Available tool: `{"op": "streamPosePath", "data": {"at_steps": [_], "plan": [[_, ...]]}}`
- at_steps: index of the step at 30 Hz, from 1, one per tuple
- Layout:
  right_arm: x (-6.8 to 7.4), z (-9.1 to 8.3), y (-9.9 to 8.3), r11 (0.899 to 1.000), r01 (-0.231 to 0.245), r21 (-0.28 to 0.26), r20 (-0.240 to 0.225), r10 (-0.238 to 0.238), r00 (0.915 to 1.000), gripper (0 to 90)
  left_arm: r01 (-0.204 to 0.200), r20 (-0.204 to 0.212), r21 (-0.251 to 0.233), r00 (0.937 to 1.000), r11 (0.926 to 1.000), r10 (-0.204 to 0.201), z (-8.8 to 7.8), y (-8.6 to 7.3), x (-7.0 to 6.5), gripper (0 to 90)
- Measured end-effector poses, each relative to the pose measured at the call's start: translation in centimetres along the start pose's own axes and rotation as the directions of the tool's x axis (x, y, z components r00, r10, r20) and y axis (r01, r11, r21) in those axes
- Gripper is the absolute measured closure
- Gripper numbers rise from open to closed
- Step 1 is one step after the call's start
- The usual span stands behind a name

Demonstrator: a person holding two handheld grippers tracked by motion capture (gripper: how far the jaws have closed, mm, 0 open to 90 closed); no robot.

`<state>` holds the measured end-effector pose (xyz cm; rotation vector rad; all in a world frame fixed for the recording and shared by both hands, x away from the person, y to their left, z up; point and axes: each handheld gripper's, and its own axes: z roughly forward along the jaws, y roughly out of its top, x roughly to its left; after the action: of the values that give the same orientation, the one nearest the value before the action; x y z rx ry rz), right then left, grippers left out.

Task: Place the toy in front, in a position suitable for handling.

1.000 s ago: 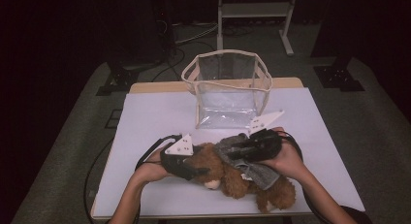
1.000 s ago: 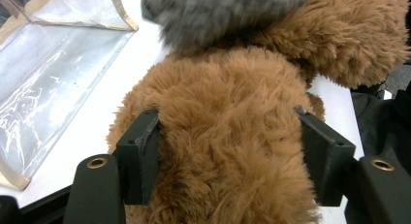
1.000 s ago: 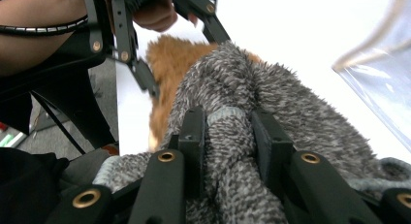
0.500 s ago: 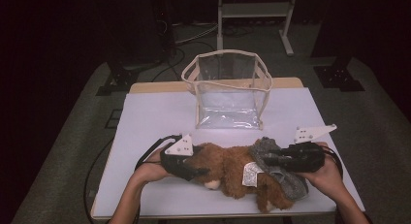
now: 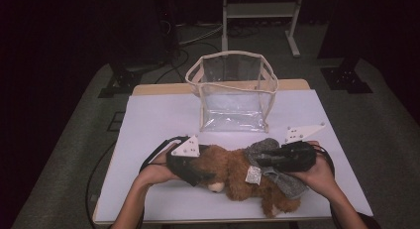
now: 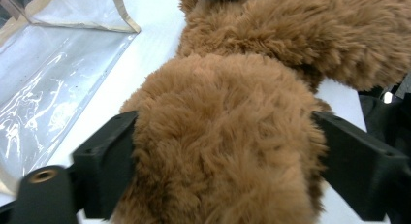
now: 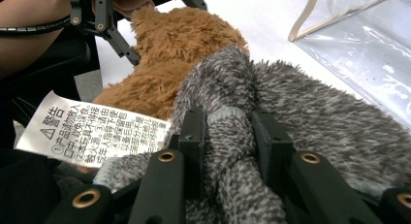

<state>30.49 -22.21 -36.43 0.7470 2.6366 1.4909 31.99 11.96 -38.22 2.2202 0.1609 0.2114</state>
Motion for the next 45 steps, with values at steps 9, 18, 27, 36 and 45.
{"op": "streamPosePath", "data": {"at_steps": [9, 18, 27, 36, 45], "plan": [[-1.1, 0.5, 0.3, 1.000, -0.015, 0.000, -0.012, 0.015, 0.9998, 68.3, 0.020, 0.051, 0.020, 0.9985, 0.9996, -0.021, 3.0, 0.6, 1.4, 2.1], [-3.2, 0.5, 0.2, 0.997, -0.067, -0.023, -0.028, 0.066, 0.9974, 68.3, -0.042, -0.022, 0.056, 0.9988, 0.9975, 0.043, 3.1, 2.0, 2.0, 37.0], [-6.3, 1.9, 3.3, 0.996, -0.084, -0.027, -0.024, 0.083, 0.9963, 68.6, -0.022, -0.266, 0.040, 0.9635, 0.9989, 0.032, 0.8, 2.3, 4.6, 40.6], [-6.1, 4.6, 4.8, 0.999, -0.038, 0.032, -0.055, 0.039, 0.9977, 68.8, 0.035, -0.211, 0.014, 0.9770, 0.9993, -0.031, -0.9, -0.5, 4.3, 30.3], [-1.4, 4.9, 3.1, 0.997, 0.065, 0.052, -0.071, -0.061, 0.9956, 69.2, 0.054, -0.117, 0.008, 0.9917, 0.9985, -0.053, -2.3, -0.9, 3.4, 21.7]]}}
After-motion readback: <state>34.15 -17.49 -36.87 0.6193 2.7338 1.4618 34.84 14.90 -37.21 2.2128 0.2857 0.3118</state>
